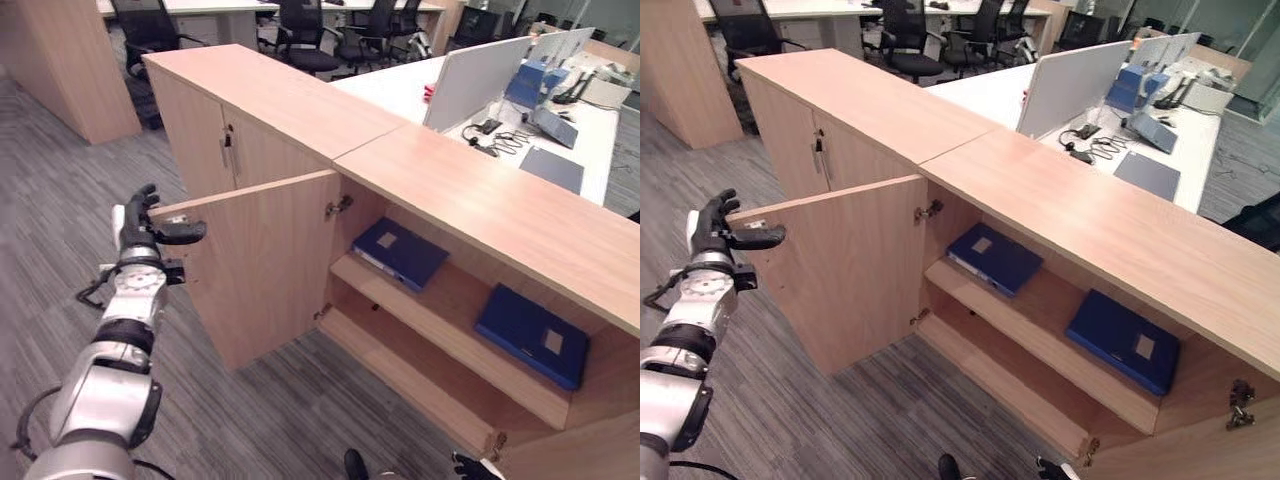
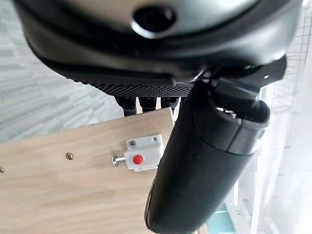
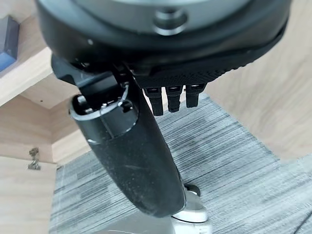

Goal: Put the empty folder in the office cabinet

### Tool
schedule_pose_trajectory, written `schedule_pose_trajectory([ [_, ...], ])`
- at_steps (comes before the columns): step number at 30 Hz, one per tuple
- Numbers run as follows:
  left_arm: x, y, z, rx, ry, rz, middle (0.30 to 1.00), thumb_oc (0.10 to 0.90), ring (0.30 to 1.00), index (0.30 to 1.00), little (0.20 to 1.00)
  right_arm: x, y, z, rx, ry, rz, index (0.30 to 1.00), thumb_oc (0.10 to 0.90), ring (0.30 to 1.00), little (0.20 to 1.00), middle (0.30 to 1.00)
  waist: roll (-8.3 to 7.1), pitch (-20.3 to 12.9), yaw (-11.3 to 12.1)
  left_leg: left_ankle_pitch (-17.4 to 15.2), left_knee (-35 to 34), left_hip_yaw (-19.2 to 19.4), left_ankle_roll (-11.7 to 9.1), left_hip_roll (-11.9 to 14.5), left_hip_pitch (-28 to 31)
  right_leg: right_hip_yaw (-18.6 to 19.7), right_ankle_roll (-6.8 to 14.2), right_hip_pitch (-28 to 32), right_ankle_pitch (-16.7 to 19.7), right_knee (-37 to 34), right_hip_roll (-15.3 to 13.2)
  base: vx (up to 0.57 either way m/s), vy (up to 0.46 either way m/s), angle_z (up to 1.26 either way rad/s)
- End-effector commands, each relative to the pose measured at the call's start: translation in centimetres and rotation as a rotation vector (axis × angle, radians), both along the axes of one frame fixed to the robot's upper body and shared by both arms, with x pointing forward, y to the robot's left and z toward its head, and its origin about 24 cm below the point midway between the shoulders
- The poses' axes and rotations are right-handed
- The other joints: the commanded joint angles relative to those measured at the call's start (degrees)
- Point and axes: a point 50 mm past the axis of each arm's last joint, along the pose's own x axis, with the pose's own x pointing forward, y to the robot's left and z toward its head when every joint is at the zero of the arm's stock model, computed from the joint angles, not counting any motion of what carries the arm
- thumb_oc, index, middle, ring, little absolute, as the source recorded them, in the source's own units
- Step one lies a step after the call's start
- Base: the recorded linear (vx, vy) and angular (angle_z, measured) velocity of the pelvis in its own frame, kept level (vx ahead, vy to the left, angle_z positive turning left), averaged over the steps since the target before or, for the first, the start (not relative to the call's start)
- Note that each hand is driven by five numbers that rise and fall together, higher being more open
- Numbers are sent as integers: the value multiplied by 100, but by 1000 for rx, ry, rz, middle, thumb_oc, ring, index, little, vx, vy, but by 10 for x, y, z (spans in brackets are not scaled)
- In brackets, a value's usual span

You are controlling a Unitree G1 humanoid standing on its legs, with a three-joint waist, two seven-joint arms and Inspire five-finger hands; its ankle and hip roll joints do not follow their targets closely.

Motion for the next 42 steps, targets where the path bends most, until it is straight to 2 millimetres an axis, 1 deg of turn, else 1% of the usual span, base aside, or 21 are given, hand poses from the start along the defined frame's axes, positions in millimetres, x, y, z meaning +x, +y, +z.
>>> schedule_pose_trajectory([
  [1, 30, -115, 91, -15, -435, -484, 900, 800, 900, 900, 900, 43, -24, 21, -102, -147, 46, 900, 800, 900, 900, 900, 336, 98, -238, -813, -9, -345, 33, 58, 266, -264, 668, 50, -459, 369, -339, -72, -3, 20],
  [2, 27, -123, 85, -34, -433, -512, 900, 800, 900, 900, 900, 40, -22, 19, -99, -140, 40, 900, 800, 900, 900, 900, 341, 100, -200, -813, -9, -388, 43, 42, 253, -311, 668, 63, -466, 372, -362, -63, 5, 29],
  [3, 18, -141, 69, -88, -428, -578, 900, 800, 900, 900, 900, 36, -19, 17, -89, -131, 25, 900, 800, 900, 900, 900, 342, 120, -103, -795, -9, -482, 62, 8, 205, -431, 668, 97, -492, 369, -416, -62, 5, 26],
  [4, 18, -141, 68, -89, -426, -578, 900, 800, 900, 900, 900, 35, -20, 17, -90, -129, 24, 900, 800, 900, 900, 900, 343, 110, -109, -793, -9, -491, 63, 6, 202, -440, 668, 101, -493, 367, -419, -56, -4, 33],
  [9, -11, -177, 35, -163, -399, -705, 900, 800, 900, 900, 900, 27, -14, 9, -77, -99, -50, 900, 800, 900, 900, 900, 328, 212, 182, -685, -9, -732, 85, -77, -1, -752, 668, 147, -459, 392, -539, -80, -23, 28],
  [12, -28, -181, 20, -177, -373, -761, 900, 800, 900, 900, 900, 24, -12, 6, -80, -81, -69, 900, 800, 900, 900, 900, 354, 293, 368, -654, -9, -744, 107, -84, -71, -976, 668, 127, -473, 457, -569, -104, -33, 38],
  [13, -29, -181, 20, -177, -372, -761, 900, 800, 900, 900, 900, 23, -11, 6, -79, -80, -69, 900, 800, 900, 900, 900, 352, 292, 367, -655, -9, -744, 107, -84, -69, -975, 668, 127, -476, 462, -570, -79, -24, 8],
  [15, -39, -180, 10, -203, -347, -783, 900, 800, 900, 900, 900, 30, -9, 6, -78, -91, -61, 900, 800, 900, 900, 900, 411, 397, 518, -603, -9, -678, 128, -49, -82, -1172, 668, 22, -492, 798, -598, -133, -37, 2],
  [16, -43, -179, 6, -225, -336, -785, 900, 800, 900, 900, 900, 35, -7, 7, -76, -104, -54, 900, 800, 900, 900, 900, 458, 430, 580, -569, -9, -649, 136, -22, -110, -1345, 668, -1, -541, 927, -614, -212, -67, -21],
  [17, -52, -174, -4, -287, -308, -783, 900, 800, 900, 900, 900, 38, -3, 7, -77, -109, -30, 900, 800, 900, 900, 900, 549, 467, 711, -493, -8, -559, 137, 44, -138, -1727, 605, 14, -638, 1219, -688, -203, -67, -32],
  [19, -59, -169, -12, -334, -284, -774, 900, 800, 900, 900, 900, 41, -3, 8, -89, -108, -2, 900, 800, 900, 900, 900, 667, 473, 859, -411, 36, -432, 153, 104, -194, -2202, 506, 40, -760, 1597, -780, -170, -58, -53],
  [21, -62, -168, -13, -341, -277, -778, 900, 800, 900, 900, 900, 41, -2, 7, -90, -106, 1, 900, 800, 900, 900, 900, 694, 458, 898, -394, 45, -399, 155, 121, -209, -2361, 477, 73, -803, 1668, -802, -96, -55, -41],
  [22, -69, -164, -18, -358, -260, -784, 900, 800, 900, 900, 900, 40, -3, 6, -99, -92, 9, 900, 800, 900, 900, 900, 707, 366, 1039, -326, 84, -223, 128, 141, -284, -2824, 431, 346, -917, 1527, -833, -104, -100, -24],
  [23, -73, -163, -22, -380, -246, -783, 900, 800, 900, 900, 900, 41, -3, 5, -104, -83, 15, 900, 800, 900, 900, 900, 709, 339, 1095, -297, 95, -170, 117, 140, -293, -2962, 416, 433, -895, 1441, -849, -117, -142, -36],
  [28, -85, -161, -43, -444, -172, -766, 900, 800, 900, 900, 900, 40, -6, 6, -127, -58, 69, 900, 800, 900, 900, 900, 858, 217, 1078, -222, 139, -78, 2, 254, -169, -2678, 290, 738, -1071, 949, -590, -26, -170, -39],
  [29, -91, -163, -51, -466, -135, -773, 900, 800, 900, 900, 900, 43, -11, 7, -147, -54, 82, 900, 800, 900, 900, 900, 958, 193, 987, -150, 251, -45, -106, 377, -134, -2537, 214, 870, -1118, 605, -413, -47, -283, -41],
  [31, -93, -165, -53, -469, -127, -782, 900, 800, 900, 900, 900, 44, -14, 8, -155, -56, 82, 900, 800, 900, 900, 900, 1007, 207, 960, -125, 311, -28, -158, 452, -118, -2492, 176, 951, -1126, 484, -334, -36, -160, -24],
  [37, -93, -180, -59, -482, -89, -815, 900, 800, 900, 900, 900, 42, -30, 11, -194, -38, 60, 900, 800, 900, 900, 900, 1230, 279, 655, 37, 664, 97, -402, 797, -116, -2212, -12, 1206, -1277, 180, -49, -25, -128, -18],
  [39, -87, -186, -59, -466, -84, -816, 900, 800, 900, 900, 900, 36, -36, 11, -198, -26, 17, 900, 800, 900, 900, 900, 1269, 347, 419, 175, 1159, 169, -549, 1036, -240, -2036, -135, 1292, -1390, 111, 71, 7, -132, -34],
  [41, -84, -187, -58, -452, -90, -812, 900, 800, 900, 900, 900, 34, -37, 11, -200, -19, 9, 900, 800, 900, 900, 900, 1291, 377, 358, 222, 1414, 129, -589, 1149, -311, -1958, -188, 1323, -1418, 81, 135, 40, -96, -29],
  [42, -75, -182, -52, -424, -120, -758, 900, 800, 900, 900, 900, 34, -42, 12, -210, -16, -5, 900, 800, 900, 900, 900, 1320, 451, 280, 495, 1855, -247, -654, 1200, -415, -1712, -255, 1367, -1477, 54, 206, 87, -71, -48],
])
